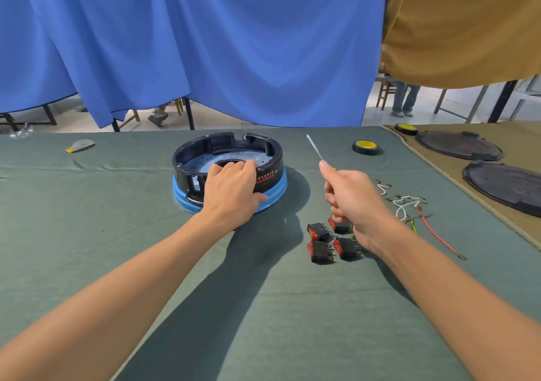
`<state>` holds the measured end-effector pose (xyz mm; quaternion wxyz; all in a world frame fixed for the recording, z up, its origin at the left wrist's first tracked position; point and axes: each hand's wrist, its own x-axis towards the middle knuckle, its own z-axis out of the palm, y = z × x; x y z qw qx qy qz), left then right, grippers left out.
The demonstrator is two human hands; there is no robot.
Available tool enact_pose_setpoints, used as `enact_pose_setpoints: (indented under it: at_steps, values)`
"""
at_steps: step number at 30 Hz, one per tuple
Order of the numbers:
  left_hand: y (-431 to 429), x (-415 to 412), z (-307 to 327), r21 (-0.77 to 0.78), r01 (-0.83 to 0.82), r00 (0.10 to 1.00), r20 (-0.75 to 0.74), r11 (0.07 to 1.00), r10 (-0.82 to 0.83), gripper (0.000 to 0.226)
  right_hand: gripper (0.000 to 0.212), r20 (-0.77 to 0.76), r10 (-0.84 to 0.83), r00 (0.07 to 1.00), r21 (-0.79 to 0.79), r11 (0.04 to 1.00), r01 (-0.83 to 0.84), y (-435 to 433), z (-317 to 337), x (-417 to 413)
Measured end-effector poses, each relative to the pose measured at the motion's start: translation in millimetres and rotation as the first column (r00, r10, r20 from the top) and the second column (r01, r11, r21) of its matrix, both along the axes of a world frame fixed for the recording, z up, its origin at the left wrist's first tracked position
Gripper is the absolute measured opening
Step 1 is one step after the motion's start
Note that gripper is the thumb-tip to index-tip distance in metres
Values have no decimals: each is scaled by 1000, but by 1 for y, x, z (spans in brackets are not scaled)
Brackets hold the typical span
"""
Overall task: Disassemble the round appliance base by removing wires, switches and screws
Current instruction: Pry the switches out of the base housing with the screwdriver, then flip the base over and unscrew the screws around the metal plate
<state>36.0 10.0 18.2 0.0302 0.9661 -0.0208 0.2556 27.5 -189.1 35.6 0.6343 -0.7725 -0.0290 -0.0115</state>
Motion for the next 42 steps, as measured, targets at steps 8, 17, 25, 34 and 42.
enact_pose_setpoints:
  at_steps: [8, 17, 25, 34, 42]
  values:
    - [4, -4, 51, -422, 91, 996, 38, 902, -83, 52, 46, -1, -62, 998, 26, 998, 62, 11, 2, 9]
    - [28, -17, 108, -967, 224, 933, 176, 122, -312, 20, 35, -57, -108, 993, 201, 973, 117, 19, 15, 27]
    - [49, -13, 88, -968, 15, 888, 128, -251, -442, 55, 47, -68, -163, 984, 131, 977, 171, 30, 6, 37]
    - [72, -1, 79, -930, -136, 936, -7, -342, -352, 67, 31, -106, -183, 977, -7, 983, 183, 39, -1, 58]
    - [74, 8, 48, -907, -211, 951, -104, -364, -290, 57, 25, -146, -220, 964, -119, 972, 204, 53, 0, 71]
